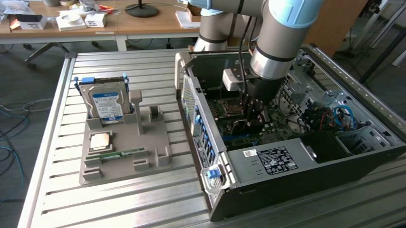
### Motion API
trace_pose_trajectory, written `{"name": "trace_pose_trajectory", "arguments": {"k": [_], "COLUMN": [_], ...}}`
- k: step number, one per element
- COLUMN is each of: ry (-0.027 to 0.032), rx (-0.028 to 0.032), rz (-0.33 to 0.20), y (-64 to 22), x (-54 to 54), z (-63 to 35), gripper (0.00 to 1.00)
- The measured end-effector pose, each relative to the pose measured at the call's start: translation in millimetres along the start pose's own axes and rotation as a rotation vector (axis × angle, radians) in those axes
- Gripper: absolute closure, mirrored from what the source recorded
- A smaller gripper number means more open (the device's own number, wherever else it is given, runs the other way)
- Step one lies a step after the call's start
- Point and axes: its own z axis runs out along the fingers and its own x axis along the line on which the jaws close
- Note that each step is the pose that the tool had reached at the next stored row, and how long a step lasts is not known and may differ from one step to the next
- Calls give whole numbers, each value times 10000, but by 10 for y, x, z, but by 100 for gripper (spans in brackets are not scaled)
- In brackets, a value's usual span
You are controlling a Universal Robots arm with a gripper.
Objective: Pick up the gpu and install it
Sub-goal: 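Insert the gpu into the slot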
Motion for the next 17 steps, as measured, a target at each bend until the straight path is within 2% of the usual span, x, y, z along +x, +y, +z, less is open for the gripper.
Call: {"name": "trace_pose_trajectory", "arguments": {"k": [17], "ry": [-10], "rx": [-1], "rz": [-4], "y": [30], "x": [-4], "z": [4], "gripper": [74]}}
